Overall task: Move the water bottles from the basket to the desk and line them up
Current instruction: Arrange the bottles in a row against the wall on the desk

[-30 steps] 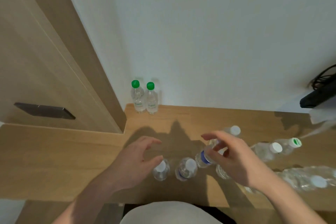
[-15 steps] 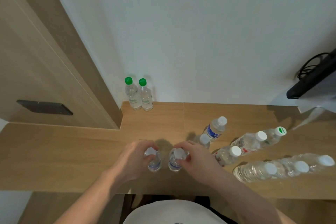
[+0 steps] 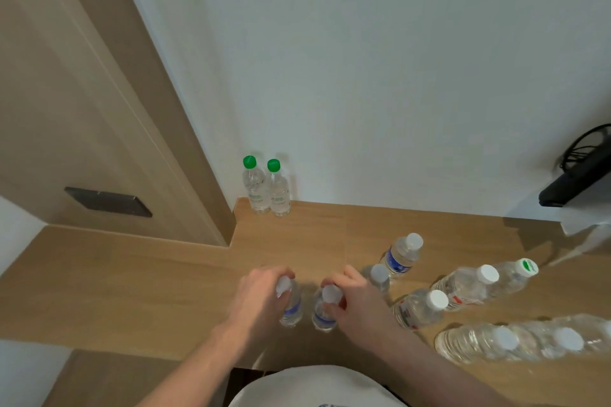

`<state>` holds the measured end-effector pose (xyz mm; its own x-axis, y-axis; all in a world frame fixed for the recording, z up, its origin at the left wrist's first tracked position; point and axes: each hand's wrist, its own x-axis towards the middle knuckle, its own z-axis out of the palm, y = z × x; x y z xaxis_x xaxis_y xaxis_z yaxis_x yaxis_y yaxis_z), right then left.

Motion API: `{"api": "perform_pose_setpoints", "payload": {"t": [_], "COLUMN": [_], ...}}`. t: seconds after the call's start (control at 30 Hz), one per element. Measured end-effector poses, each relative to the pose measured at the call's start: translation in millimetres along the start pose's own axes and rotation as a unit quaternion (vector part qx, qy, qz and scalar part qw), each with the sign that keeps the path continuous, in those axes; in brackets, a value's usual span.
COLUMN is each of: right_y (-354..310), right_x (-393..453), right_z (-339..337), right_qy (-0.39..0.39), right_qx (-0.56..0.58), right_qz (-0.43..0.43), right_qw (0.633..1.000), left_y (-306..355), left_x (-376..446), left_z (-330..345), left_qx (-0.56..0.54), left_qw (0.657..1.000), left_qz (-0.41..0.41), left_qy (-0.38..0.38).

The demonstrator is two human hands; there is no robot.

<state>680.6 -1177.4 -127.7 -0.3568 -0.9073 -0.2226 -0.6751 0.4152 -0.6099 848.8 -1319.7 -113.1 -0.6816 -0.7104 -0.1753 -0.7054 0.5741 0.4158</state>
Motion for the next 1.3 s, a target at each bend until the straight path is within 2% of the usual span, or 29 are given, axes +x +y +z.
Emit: {"api": "perform_pose_setpoints", "payload": {"t": [0.17, 0.3, 0.4, 0.5, 0.7, 0.87, 1.1, 1.3], "right_y": [1, -17, -30, -35, -25, -9, 18, 18], "right_x": [2, 13, 30, 51, 101, 141, 177, 210], "right_z": [-9, -50, -79, -101, -126, -135, -120, -111], "right_qy": [0.02, 0.064, 0.102, 0.116, 0.118, 0.096, 0.093, 0.051], "right_qx": [0.023, 0.083, 0.065, 0.034, -0.003, -0.02, -0.012, 0.01], "right_qz": [-0.027, -0.04, -0.071, -0.063, -0.036, -0.001, 0.016, 0.047], "right_qw": [0.999, 0.994, 0.99, 0.991, 0.992, 0.995, 0.996, 0.998], "left_y": [-1, 3, 8, 16, 29, 31, 24, 18], "left_x": [13, 31, 57, 89, 154, 198, 233, 251], "left_z": [-4, -22, -44, -67, -85, -79, -62, -54], "left_qx": [-0.044, -0.065, -0.068, -0.061, -0.045, -0.024, -0.01, -0.003], "left_qw": [0.999, 0.998, 0.996, 0.996, 0.995, 0.998, 0.999, 1.0], "left_qz": [-0.019, 0.0, 0.032, 0.052, 0.076, 0.057, 0.035, 0.028], "left_qy": [0.018, 0.02, 0.04, 0.046, 0.042, 0.03, 0.013, -0.007]}}
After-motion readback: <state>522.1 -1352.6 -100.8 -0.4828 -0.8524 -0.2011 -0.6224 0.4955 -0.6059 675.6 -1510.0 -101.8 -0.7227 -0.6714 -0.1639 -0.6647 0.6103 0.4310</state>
